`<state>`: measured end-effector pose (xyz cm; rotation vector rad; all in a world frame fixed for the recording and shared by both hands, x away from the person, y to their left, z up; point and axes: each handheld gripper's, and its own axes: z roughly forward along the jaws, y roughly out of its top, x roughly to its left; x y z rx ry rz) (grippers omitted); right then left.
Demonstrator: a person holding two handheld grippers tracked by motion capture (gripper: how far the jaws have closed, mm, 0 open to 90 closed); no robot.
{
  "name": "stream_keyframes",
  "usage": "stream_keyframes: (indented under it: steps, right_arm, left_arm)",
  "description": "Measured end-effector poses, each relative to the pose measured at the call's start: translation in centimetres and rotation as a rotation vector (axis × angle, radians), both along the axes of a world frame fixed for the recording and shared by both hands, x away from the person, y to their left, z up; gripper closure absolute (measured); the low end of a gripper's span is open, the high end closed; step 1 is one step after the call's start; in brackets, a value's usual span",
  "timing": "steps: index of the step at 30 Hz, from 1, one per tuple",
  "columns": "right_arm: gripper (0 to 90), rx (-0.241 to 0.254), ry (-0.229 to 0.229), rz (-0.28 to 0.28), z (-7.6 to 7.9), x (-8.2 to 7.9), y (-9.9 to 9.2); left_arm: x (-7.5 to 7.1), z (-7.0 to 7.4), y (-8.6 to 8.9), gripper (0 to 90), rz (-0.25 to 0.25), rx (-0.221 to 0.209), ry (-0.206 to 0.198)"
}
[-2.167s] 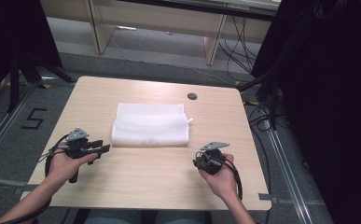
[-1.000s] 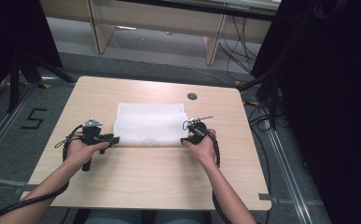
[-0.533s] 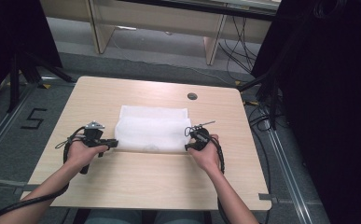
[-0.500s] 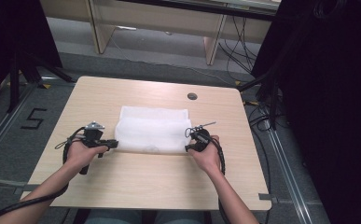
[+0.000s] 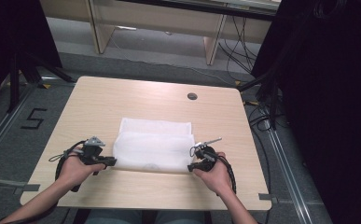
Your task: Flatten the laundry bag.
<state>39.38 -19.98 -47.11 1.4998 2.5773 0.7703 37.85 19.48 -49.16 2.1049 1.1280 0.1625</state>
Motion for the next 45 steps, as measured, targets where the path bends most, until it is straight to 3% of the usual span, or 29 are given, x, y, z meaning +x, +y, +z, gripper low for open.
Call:
stream_keyframes:
  steps: [3,9,11,12,13,14,15,16,17,18,19,20,21,22,23,24,25,26,27,28,30,32,33,35,36,37,39,42,45]
  right_arm:
    - [76.4,-0.018,0.032,0.0,0.1,-0.8,0.0]
    - [71.6,-0.002,0.04,-0.002,0.7,-1.7,-0.3]
    - [68.2,0.017,0.025,-0.016,1.5,-1.8,-0.8]
    - [66.8,0.022,0.016,-0.024,1.9,-1.7,-1.0]
    - [66.8,0.022,0.016,-0.024,1.9,-1.7,-1.0]
    - [64.2,0.022,-0.034,-0.017,2.8,-1.2,-1.4]
    - [64.2,0.022,-0.034,-0.017,2.8,-1.2,-1.4]
    - [61.8,0.023,-0.066,-0.017,3.6,-0.3,-1.4]
    - [61.8,0.023,-0.066,-0.017,3.6,-0.3,-1.4]
    - [58.5,0.009,-0.11,0.027,4.4,1.0,-0.7]
    - [57.3,0.001,-0.13,0.063,4.7,1.8,-0.2]
    - [56.1,-0.004,-0.125,0.075,5.0,2.5,0.4]
    - [54.8,-0.008,-0.12,0.076,5.2,3.1,1.0]
    - [53.4,-0.022,-0.144,0.108,5.2,4.0,1.6]
    - [53.4,-0.022,-0.144,0.108,5.2,4.0,1.6]
    - [52.1,-0.032,-0.156,0.132,5.2,5.0,2.2]
    - [48.6,-0.046,-0.135,0.177,4.8,7.1,3.6]
    - [48.6,-0.046,-0.135,0.177,4.8,7.1,3.6]
    - [47.6,-0.055,-0.127,0.194,4.6,7.7,4.1]
    - [46.1,-0.069,-0.119,0.227,3.7,9.4,5.3]
    - [45.3,-0.074,-0.12,0.233,3.5,9.9,5.6]
    - [42.8,-0.091,-0.088,0.221,2.7,10.7,6.6]
    - [41.4,-0.118,-0.113,0.25,1.7,11.6,7.0]
    - [41.0,-0.117,-0.111,0.257,1.4,11.8,7.2]
    - [40.1,-0.117,-0.101,0.238,0.5,12.3,7.4]
    - [40.1,-0.117,-0.101,0.238,0.5,12.3,7.4]
    - [39.6,-0.122,-0.08,0.227,-0.2,12.6,7.4]
    - [39.9,-0.136,-0.056,0.232,-1.5,12.9,7.3]
    - [46.3,-0.148,-0.064,0.237,-1.3,12.8,7.4]
  left_arm:
    - [-0.7,0.1,0.3,80.5,-0.001,0.006,-0.012]
    - [-1.7,0.5,1.1,76.6,0.0,-0.002,-0.037]
    - [-2.0,1.4,1.9,65.9,0.056,-0.04,-0.099]
    - [-2.0,1.4,1.9,61.5,0.056,-0.04,-0.099]
    - [-2.1,1.9,2.3,61.5,0.08,-0.056,-0.139]
    - [-2.1,2.6,2.5,54.5,0.1,-0.045,-0.194]
    - [-2.1,2.6,2.5,54.3,0.1,-0.045,-0.194]
    - [-1.7,3.0,1.9,54.3,0.082,-0.049,-0.238]
    - [-1.7,3.0,1.9,54.7,0.082,-0.049,-0.238]
    - [-1.3,3.1,0.1,56.4,0.006,-0.067,-0.225]
    - [-1.2,3.0,-0.8,58.1,-0.053,-0.047,-0.224]
    - [-1.1,2.8,-1.7,60.0,-0.078,-0.056,-0.221]
    - [-1.0,2.7,-2.7,61.7,-0.126,-0.034,-0.198]
    - [-0.8,2.4,-3.7,63.5,-0.165,-0.036,-0.181]
    - [-0.8,2.4,-3.7,64.4,-0.165,-0.036,-0.181]
    - [-0.7,2.0,-5.0,64.4,-0.192,-0.048,-0.147]
    - [-0.4,1.6,-6.4,66.1,-0.238,-0.035,-0.111]
    - [-0.4,1.6,-6.4,66.3,-0.238,-0.035,-0.111]
    - [-0.2,1.4,-7.0,66.3,-0.274,0.007,-0.103]
    - [0.0,1.1,-7.7,67.1,-0.297,0.023,-0.095]
    - [0.2,0.9,-8.0,67.4,-0.318,0.041,-0.088]
    - [0.3,0.5,-8.4,67.9,-0.317,0.037,-0.07]
    - [0.6,0.3,-8.6,67.9,-0.37,0.082,-0.063]
    - [0.5,0.1,-8.9,66.7,-0.359,0.078,-0.05]
    - [0.8,-0.2,-8.9,66.4,-0.398,0.112,-0.035]
    - [0.8,-0.2,-8.9,66.4,-0.398,0.112,-0.035]
    - [0.6,-0.8,-9.5,66.5,-0.34,0.055,-0.026]
    - [0.8,-1.0,-9.5,67.0,-0.346,0.066,-0.023]
    - [0.8,-1.0,-9.6,67.3,-0.338,0.063,-0.024]
